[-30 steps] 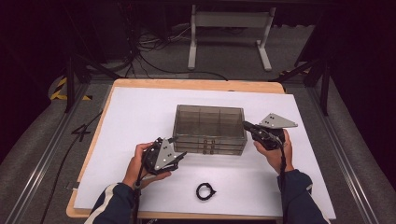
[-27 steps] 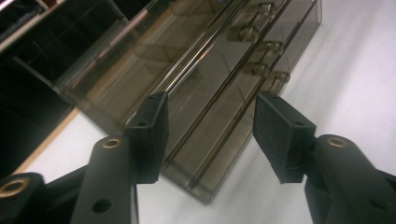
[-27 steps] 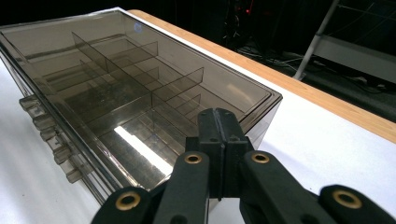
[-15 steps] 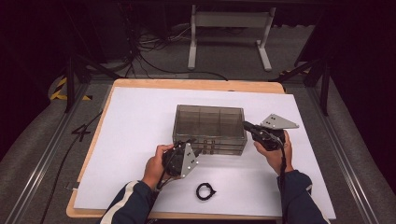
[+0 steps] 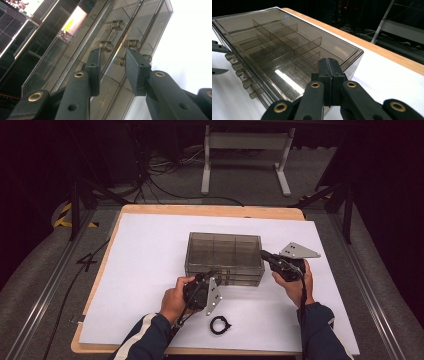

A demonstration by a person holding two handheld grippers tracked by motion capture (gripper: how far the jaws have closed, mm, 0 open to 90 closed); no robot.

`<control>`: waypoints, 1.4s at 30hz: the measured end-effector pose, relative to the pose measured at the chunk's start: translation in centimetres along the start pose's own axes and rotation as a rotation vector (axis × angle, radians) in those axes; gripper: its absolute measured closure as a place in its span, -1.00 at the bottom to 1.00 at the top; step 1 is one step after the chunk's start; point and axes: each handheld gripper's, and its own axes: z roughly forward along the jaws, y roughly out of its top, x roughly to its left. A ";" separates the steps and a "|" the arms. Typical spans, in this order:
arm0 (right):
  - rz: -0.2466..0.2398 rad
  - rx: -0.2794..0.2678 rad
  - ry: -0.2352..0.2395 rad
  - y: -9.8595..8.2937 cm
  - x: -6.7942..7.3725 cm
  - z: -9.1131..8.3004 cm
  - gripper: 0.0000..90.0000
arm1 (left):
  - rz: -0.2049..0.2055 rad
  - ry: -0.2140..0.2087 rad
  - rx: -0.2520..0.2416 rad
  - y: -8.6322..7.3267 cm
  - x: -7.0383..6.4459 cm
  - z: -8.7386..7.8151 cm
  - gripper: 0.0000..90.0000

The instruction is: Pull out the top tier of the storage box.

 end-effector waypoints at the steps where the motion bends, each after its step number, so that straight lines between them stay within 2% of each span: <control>1: 0.000 0.000 0.000 0.0 0.0 0.0 1.00 | 0.003 0.001 0.000 0.0 -0.1 0.0 0.44; 10: -0.003 0.000 0.003 0.0 0.1 -0.1 1.00 | -0.006 0.003 -0.019 0.1 0.0 -0.1 0.40; 13: -0.005 0.000 0.003 0.0 0.1 -0.1 1.00 | 0.014 0.010 -0.014 0.3 -0.2 0.1 0.43; 16: -0.002 -0.002 0.005 0.0 0.1 -0.1 1.00 | 0.010 0.020 -0.029 0.4 -0.3 0.1 0.46; 19: -0.001 -0.003 0.006 -0.1 0.1 -0.1 1.00 | 0.032 0.039 -0.034 0.7 -0.5 0.2 0.47; 22: -0.003 -0.003 0.005 -0.1 0.1 -0.1 1.00 | 0.081 0.086 -0.029 1.1 -0.9 0.3 0.51; 26: -0.004 -0.002 0.003 -0.1 0.2 -0.1 1.00 | 0.157 0.145 -0.009 1.3 -1.4 0.4 0.68; 29: -0.004 -0.001 0.008 -0.1 0.3 -0.1 1.00 | 0.235 0.199 -0.002 1.2 -2.1 0.6 0.70; 31: -0.012 -0.001 0.007 0.0 0.3 -0.1 1.00 | 0.310 0.246 0.011 1.1 -2.6 0.7 0.71; 33: -0.009 -0.002 0.008 0.0 0.3 -0.1 1.00 | 0.317 0.261 0.013 1.0 -2.9 0.8 0.72; 37: -0.012 -0.001 0.005 0.0 0.3 -0.1 1.00 | 0.361 0.281 0.027 1.1 -3.0 0.8 0.72; 40: -0.014 -0.002 0.003 0.0 0.4 -0.1 1.00 | 0.357 0.293 0.014 1.0 -3.1 0.9 0.72; 42: -0.014 -0.002 0.003 0.0 0.4 -0.1 1.00 | 0.378 0.300 0.032 1.1 -3.3 0.9 0.74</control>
